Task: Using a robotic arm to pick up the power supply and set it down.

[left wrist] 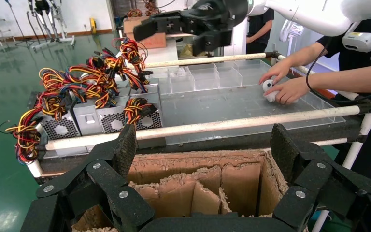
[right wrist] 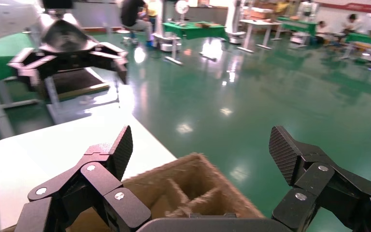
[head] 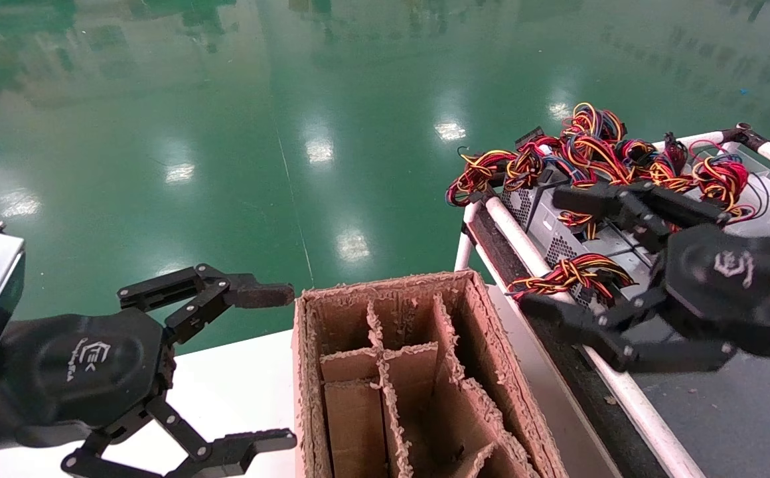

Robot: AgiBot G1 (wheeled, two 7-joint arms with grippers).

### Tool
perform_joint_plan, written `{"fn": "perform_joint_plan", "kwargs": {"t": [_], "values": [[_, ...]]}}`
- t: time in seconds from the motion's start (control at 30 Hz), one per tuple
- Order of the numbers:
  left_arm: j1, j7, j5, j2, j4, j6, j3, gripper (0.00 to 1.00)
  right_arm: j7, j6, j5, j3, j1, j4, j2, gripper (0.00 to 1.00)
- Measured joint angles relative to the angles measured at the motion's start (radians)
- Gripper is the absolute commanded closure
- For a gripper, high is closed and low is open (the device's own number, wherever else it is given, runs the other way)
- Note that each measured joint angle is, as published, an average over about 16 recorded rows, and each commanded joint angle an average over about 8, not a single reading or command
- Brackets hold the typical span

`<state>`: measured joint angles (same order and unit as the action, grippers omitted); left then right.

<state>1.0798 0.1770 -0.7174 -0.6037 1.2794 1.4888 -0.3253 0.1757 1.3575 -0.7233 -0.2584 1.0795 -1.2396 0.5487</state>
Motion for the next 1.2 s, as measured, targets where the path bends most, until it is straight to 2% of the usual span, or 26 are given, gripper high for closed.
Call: {"fn": "perform_joint_plan", "kwargs": {"t": [0.57, 1.2], "values": [[0.0, 0.001, -0.001, 0.0, 0.0, 0.0, 0.001, 0.0, 0.012, 0.138, -0.007, -0.021, -0.005, -0.045, 0.062, 0.0], [-0.001, 0.001, -0.001, -0.001, 0.001, 0.0, 0.003, 0.0, 0.013, 0.142, -0.007, -0.022, -0.005, -0.046, 0.064, 0.0]]}}
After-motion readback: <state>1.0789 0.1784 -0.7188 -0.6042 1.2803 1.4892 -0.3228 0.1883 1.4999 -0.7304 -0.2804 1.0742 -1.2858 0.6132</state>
